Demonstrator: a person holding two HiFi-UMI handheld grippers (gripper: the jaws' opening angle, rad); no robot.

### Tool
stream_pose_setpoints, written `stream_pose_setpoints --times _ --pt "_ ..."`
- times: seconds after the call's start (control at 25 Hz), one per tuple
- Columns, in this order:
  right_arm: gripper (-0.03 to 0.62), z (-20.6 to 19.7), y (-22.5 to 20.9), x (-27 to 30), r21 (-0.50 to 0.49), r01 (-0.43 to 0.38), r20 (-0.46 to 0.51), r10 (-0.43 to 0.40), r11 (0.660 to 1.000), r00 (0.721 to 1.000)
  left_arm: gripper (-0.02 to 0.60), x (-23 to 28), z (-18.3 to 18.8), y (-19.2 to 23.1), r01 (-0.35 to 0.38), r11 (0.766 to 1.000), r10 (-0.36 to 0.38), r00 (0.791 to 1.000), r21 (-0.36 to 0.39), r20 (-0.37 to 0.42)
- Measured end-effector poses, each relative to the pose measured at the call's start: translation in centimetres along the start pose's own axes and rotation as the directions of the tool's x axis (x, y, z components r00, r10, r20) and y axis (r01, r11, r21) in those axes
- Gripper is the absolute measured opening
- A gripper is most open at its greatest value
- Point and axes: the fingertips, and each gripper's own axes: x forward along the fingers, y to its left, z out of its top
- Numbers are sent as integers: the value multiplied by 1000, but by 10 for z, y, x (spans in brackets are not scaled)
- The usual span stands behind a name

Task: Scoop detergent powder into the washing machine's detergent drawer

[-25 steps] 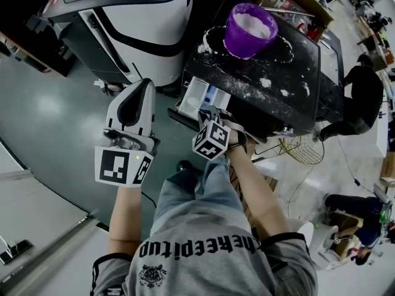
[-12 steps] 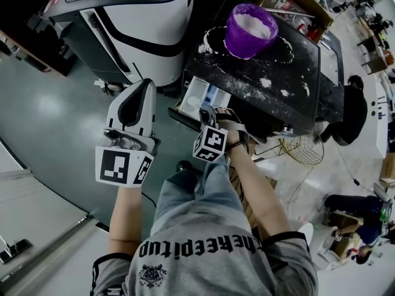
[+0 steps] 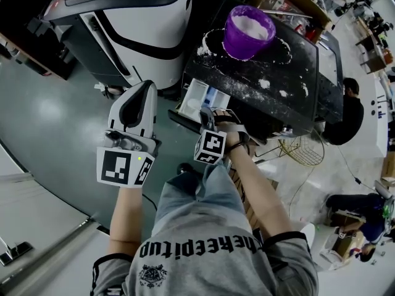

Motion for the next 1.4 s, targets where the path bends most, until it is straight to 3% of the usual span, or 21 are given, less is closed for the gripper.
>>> stream_pose_setpoints --times 0.44,0.56,0.64,0.76,0.88,1.0,1.24,1.4 --pt "6 1 1 0 3 -28 22 28 1000 999 3 9 3 1 0 1000 0 1000 9 1" --pt "6 0 -2 -1 155 -65 56 57 986 997 3 15 3 -2 7 1000 -7 1000 10 0" --pt "6 -1 -7 -4 341 -122 109 90 932 990 3 18 3 -6 14 1000 -13 1000 11 -3" --pt "6 -3 -17 -13 571 -201 197 105 796 975 3 22 4 -11 22 1000 -22 1000 15 -5" --pt "6 -6 -27 -24 689 -250 265 85 680 960 3 25 7 -16 29 999 -29 1000 18 -2" --pt "6 -11 -40 -38 760 -270 313 32 592 949 3 28 11 -24 37 999 -38 999 22 6" --pt "6 -24 -77 -76 847 -268 361 -127 460 924 3 33 20 -36 39 999 -39 999 27 16" --pt "6 -34 -100 -101 873 -243 361 -223 423 906 3 38 27 -44 37 999 -38 999 29 26"
